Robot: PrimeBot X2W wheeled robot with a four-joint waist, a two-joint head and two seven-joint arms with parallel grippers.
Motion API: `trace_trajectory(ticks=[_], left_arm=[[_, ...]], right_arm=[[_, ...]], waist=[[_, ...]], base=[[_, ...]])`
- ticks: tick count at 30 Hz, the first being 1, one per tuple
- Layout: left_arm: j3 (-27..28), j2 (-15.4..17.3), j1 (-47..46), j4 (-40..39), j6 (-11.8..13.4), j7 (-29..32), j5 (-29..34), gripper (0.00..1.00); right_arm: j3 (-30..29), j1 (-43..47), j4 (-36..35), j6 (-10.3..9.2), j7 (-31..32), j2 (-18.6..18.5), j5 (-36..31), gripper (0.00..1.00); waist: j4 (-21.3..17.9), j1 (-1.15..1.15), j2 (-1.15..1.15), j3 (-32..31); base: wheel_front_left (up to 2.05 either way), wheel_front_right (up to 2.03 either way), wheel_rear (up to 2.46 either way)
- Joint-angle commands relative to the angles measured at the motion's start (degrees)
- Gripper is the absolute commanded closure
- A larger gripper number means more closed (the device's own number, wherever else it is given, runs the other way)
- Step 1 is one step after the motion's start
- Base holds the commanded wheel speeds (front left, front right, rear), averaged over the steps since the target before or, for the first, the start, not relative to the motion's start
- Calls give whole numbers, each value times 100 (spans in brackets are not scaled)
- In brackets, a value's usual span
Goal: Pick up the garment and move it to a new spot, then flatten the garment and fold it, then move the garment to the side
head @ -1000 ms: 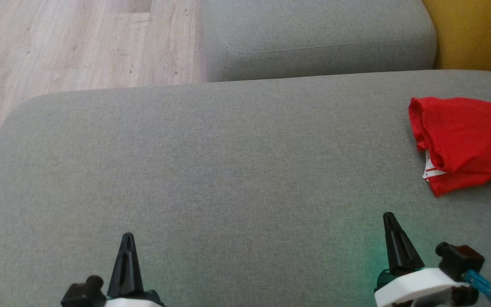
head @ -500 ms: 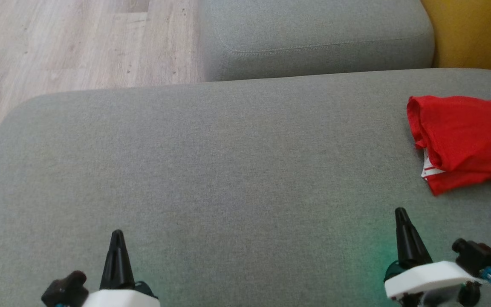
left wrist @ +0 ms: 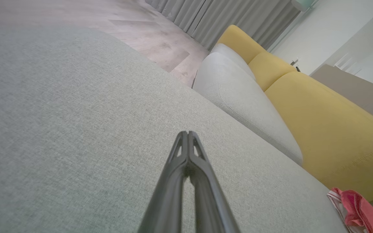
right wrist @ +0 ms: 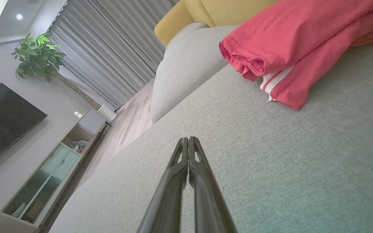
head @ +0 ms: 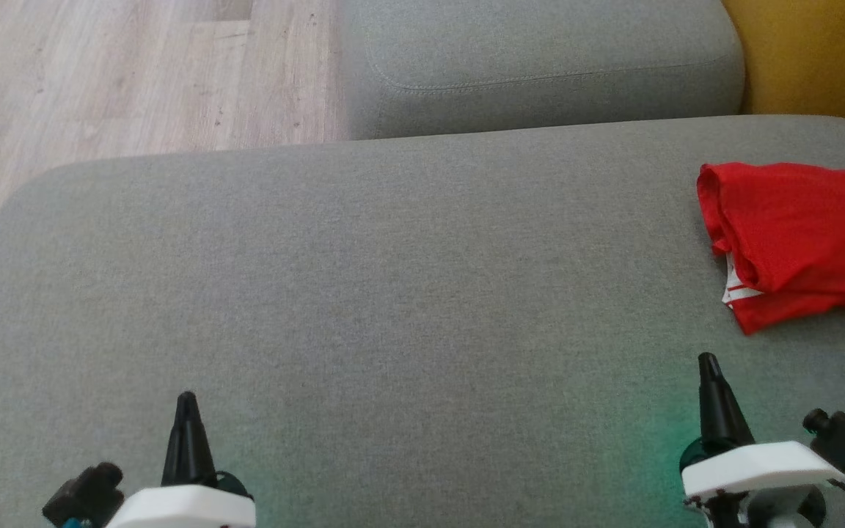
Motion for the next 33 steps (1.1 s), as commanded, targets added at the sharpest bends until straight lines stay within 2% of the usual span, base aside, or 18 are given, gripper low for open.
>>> trace_trajectory(ticks=[1, 33], left_arm=[[129, 81, -280, -145, -49, 18, -139, 100], [553, 104, -610, -12, -407, 531, -2321, 100]], right_arm=[[11, -343, -214, -2, 16, -103, 150, 100], [-316, -568, -274, -3, 523, -127, 2364, 100]], waist=[[-2, 0, 0, 1], [-75, 0, 0, 28]], base=[[0, 0, 0], [0, 0, 0]])
